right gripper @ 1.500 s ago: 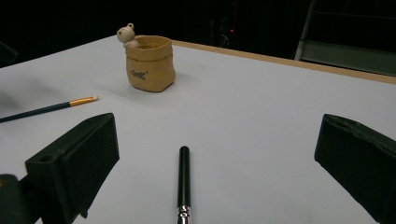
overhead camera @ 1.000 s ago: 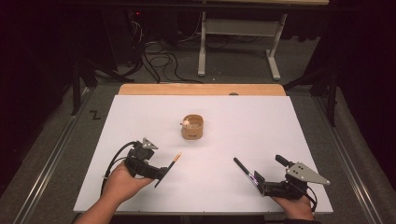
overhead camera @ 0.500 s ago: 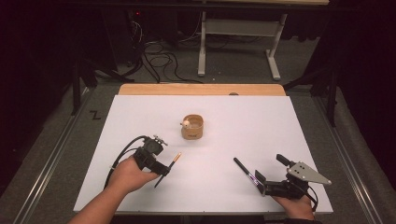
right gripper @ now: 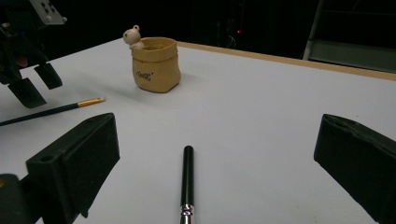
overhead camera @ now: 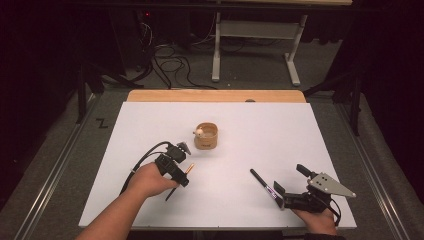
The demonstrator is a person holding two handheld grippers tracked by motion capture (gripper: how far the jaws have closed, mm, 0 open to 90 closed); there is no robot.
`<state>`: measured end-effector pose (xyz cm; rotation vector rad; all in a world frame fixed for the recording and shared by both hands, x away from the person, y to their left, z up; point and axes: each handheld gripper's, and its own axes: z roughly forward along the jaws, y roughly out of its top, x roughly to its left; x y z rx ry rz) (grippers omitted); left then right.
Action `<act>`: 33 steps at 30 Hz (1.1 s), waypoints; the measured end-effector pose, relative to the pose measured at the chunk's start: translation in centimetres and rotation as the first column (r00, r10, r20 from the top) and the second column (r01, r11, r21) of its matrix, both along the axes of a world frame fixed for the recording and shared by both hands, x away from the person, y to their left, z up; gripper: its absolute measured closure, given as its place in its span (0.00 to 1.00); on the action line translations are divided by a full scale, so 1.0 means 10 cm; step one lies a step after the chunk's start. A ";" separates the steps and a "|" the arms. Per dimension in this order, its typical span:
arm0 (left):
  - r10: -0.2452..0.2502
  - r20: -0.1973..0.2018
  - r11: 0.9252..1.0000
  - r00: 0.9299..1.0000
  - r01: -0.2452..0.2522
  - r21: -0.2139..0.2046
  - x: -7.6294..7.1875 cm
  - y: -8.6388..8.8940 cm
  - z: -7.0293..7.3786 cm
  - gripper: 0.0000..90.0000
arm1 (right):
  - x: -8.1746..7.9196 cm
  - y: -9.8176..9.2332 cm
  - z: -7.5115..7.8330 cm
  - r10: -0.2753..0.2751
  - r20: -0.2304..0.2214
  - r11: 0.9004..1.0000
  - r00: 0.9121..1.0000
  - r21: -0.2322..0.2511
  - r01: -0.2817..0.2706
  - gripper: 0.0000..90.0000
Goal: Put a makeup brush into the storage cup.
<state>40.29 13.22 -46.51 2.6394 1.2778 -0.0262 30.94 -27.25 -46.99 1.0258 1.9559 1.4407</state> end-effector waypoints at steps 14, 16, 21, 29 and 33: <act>-0.020 -0.038 1.000 0.999 0.021 0.018 0.17 -0.12 -0.09 0.42 | 0.01 0.00 -0.02 0.018 -0.018 1.000 1.000 0.012 -0.018 0.01; -0.023 -0.035 0.999 0.999 0.024 0.022 0.19 -0.12 -0.10 0.44 | 0.02 0.00 -0.03 0.021 -0.018 1.000 1.000 0.010 -0.021 0.01; 0.000 -0.036 0.999 0.999 0.001 0.032 0.23 -0.12 -0.13 0.52 | 0.02 0.01 -0.03 0.027 -0.014 1.000 1.000 0.006 -0.027 0.01; 0.047 -0.060 0.999 0.997 -0.046 0.018 0.28 -0.09 -0.13 0.70 | 0.03 0.01 -0.03 0.024 -0.015 1.000 1.000 0.012 -0.024 0.01; 0.042 -0.069 0.999 0.997 -0.041 0.018 0.28 -0.08 -0.14 0.73 | 0.04 0.01 -0.03 0.025 -0.015 1.000 1.000 0.013 -0.025 0.01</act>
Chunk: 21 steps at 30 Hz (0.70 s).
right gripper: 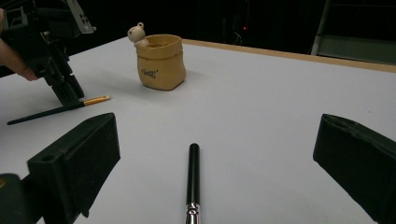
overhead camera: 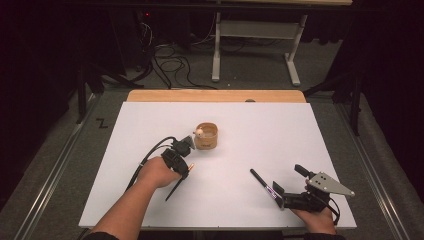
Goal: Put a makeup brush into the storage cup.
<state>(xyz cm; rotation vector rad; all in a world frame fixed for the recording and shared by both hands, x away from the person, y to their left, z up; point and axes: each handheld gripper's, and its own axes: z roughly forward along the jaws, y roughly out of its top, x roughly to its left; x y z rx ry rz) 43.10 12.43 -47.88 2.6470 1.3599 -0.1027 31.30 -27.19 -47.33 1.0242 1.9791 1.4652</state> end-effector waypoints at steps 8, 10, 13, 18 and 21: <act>-0.020 0.000 1.000 1.000 0.020 0.022 -0.02 -0.04 -0.03 0.76 | 0.00 0.00 0.00 -0.003 0.000 1.000 1.000 -0.002 0.003 0.01; -0.029 0.003 0.999 1.000 0.029 0.031 -0.03 -0.05 -0.04 0.77 | 0.00 0.00 0.00 -0.003 0.000 1.000 1.000 -0.002 0.003 0.01; -0.038 0.008 0.998 0.999 0.038 0.043 -0.04 -0.06 -0.04 0.80 | 0.00 0.00 0.00 -0.001 -0.004 1.000 1.000 0.002 0.001 0.01; -0.048 0.029 0.997 0.998 0.046 0.066 -0.06 -0.07 -0.05 0.83 | 0.00 0.01 0.00 0.001 -0.001 1.000 1.000 -0.005 -0.001 0.01; -0.032 0.025 0.997 0.999 0.030 0.078 -0.07 -0.09 -0.05 0.83 | 0.00 0.02 0.00 0.006 0.000 1.000 1.000 -0.006 -0.006 0.01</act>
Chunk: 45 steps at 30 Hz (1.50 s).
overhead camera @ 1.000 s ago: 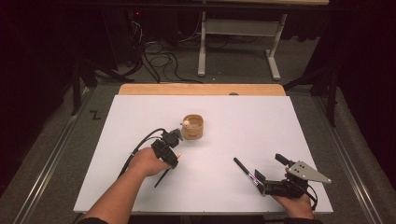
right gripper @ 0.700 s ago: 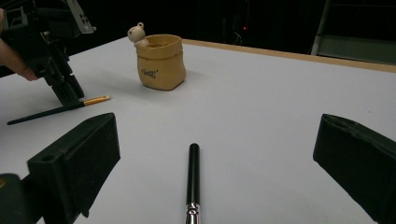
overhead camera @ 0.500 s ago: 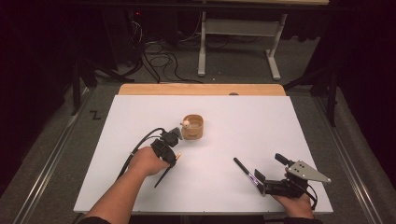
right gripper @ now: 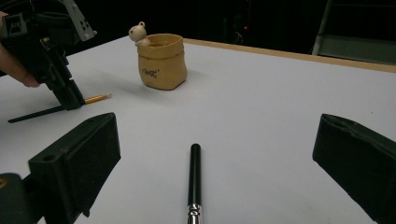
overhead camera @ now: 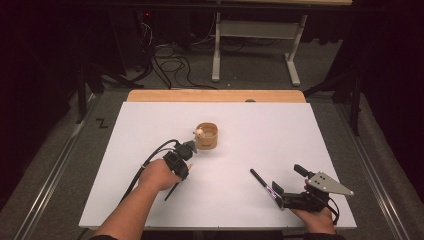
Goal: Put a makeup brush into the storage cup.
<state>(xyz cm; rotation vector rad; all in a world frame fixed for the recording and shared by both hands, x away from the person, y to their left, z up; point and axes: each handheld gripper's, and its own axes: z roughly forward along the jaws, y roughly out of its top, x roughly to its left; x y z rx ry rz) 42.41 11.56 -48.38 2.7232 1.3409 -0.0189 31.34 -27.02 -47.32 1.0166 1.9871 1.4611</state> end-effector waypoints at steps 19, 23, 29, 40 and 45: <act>0.032 0.068 0.999 0.997 -0.032 0.003 -0.12 -0.04 -0.01 0.93 | 0.02 0.06 0.01 0.010 0.010 1.000 1.000 -0.013 -0.010 0.01; 0.039 0.048 0.999 0.998 -0.039 0.000 -0.09 -0.03 -0.01 0.93 | 0.02 0.05 0.01 0.007 0.008 1.000 1.000 -0.010 -0.007 0.01; 0.045 0.036 0.999 0.998 -0.044 -0.021 -0.07 0.00 -0.01 0.93 | 0.00 0.03 0.02 0.005 0.008 1.000 1.000 -0.006 -0.005 0.02; 0.093 0.049 0.972 0.994 -0.081 -0.221 -0.11 0.25 0.07 0.93 | 0.01 0.02 0.02 0.007 0.008 1.000 1.000 0.002 -0.007 0.02; 0.110 0.091 0.953 0.990 -0.079 -0.293 -0.16 0.33 0.15 0.93 | 0.01 0.02 0.02 0.003 0.006 1.000 1.000 0.002 -0.003 0.02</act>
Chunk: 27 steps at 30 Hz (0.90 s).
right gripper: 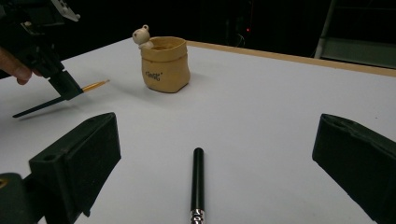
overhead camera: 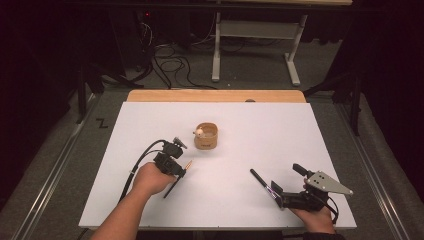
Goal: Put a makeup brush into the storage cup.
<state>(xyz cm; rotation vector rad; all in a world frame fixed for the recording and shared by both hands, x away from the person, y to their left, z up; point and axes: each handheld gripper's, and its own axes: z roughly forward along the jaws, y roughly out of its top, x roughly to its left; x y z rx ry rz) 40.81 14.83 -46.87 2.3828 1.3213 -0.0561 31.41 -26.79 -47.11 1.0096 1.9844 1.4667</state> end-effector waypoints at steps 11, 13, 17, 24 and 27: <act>0.032 0.198 0.996 0.980 -0.015 -0.086 -0.13 0.13 0.23 0.93 | 0.00 -0.01 0.00 0.000 0.005 1.000 1.000 -0.004 0.000 0.02; 0.033 0.215 0.996 0.976 -0.014 -0.089 -0.15 0.15 0.24 0.93 | 0.01 -0.01 0.00 0.002 0.005 1.000 1.000 -0.005 -0.002 0.02; 0.032 0.241 0.996 0.970 -0.009 -0.094 -0.18 0.18 0.26 0.93 | 0.00 0.00 0.00 -0.002 0.003 1.000 1.000 -0.003 0.002 0.02; 0.050 0.279 0.990 0.959 -0.011 -0.141 -0.23 0.22 0.30 0.93 | 0.00 0.00 0.00 0.003 0.010 1.000 1.000 -0.004 -0.003 0.02; 0.060 0.288 0.985 0.956 -0.010 -0.172 -0.25 0.24 0.30 0.93 | 0.00 -0.01 0.00 0.004 0.013 1.000 1.000 -0.007 -0.004 0.02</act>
